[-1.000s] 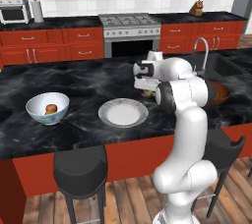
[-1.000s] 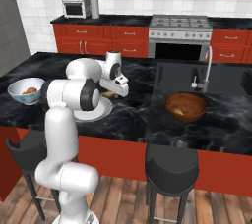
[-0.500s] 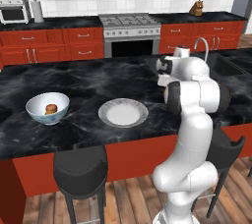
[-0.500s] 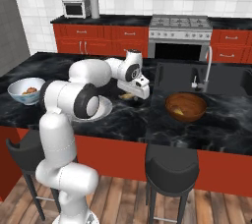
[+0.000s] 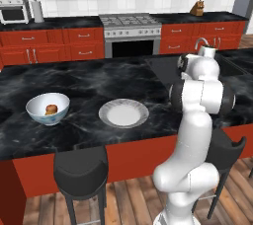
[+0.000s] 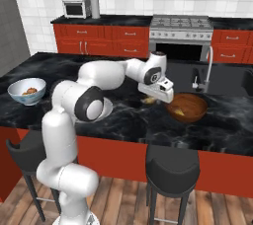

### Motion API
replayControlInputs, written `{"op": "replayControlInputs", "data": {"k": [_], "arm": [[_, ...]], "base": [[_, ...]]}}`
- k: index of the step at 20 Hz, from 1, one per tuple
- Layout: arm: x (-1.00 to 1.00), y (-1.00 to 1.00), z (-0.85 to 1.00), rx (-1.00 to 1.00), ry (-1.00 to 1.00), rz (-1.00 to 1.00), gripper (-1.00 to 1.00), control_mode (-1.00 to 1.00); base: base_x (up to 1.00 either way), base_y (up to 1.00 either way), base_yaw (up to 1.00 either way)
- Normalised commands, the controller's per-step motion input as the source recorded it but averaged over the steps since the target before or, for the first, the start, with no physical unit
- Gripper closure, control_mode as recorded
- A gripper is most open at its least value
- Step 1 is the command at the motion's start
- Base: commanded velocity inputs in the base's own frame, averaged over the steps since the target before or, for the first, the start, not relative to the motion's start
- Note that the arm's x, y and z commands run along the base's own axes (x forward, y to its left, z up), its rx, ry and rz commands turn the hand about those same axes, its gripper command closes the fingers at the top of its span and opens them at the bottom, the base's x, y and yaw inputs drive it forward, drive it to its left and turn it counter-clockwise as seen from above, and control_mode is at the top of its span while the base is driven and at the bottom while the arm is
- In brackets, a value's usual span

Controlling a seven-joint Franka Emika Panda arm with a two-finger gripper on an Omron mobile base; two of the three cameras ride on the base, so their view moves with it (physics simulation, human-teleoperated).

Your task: Take the fruits from the plate on the dining counter and place two fruits in each bowl.

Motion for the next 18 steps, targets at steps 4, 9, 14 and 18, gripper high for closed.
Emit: {"op": "replayControlInputs", "data": {"k": [4,9,14,18], "arm": [[0.05,-0.87,0.0,0.0,0.0,0.09,1.0,-1.0],[0.27,-0.67,0.0,0.03,0.0,0.18,1.0,-1.0],[0.3,-0.46,-0.04,0.06,0.0,0.33,1.0,-1.0],[0.26,-0.57,-0.03,0.01,0.0,0.39,1.0,-1.0]], "base": [[0.0,0.0,0.0],[0.0,0.0,0.0],[0.0,0.0,0.0],[0.0,0.0,0.0]]}}
